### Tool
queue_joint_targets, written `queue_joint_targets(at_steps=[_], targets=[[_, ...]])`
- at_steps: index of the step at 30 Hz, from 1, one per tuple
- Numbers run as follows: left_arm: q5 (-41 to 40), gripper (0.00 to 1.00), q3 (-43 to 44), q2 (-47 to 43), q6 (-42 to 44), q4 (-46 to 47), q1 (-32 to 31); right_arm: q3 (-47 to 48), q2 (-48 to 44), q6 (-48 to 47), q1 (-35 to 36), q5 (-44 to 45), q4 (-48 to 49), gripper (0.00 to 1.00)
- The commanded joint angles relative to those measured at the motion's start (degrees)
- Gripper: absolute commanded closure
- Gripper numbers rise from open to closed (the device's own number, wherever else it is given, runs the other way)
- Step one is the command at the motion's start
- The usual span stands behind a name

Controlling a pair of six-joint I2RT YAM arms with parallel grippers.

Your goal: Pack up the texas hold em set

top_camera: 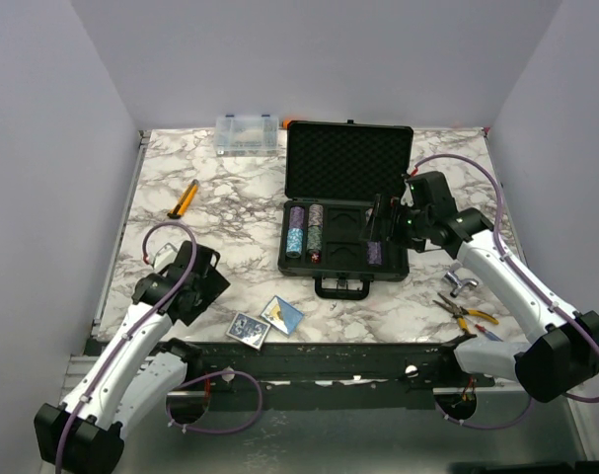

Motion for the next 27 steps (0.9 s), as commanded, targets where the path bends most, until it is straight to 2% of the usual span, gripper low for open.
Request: queue_joint_targets(at_steps=[1, 14, 27], targets=[[-1.5, 0.15, -0.4, -0.4, -3.2, -2.8, 2.6, -1.0, -0.5, -0.1, 0.2, -0.3, 1.3, 0.00], [-2.9, 0.15, -4.0, -6.4, -7.1, -1.9, 8.7, -1.1, 0.3, -1.5, 0.2, 1.1, 1.2, 0.00], [-4.9, 0.20, -1.7, -1.3, -2.9, -0.1, 14.9, -1.4, 0.8, -3.0, 0.2, 2.8, 0.5, 0.00]])
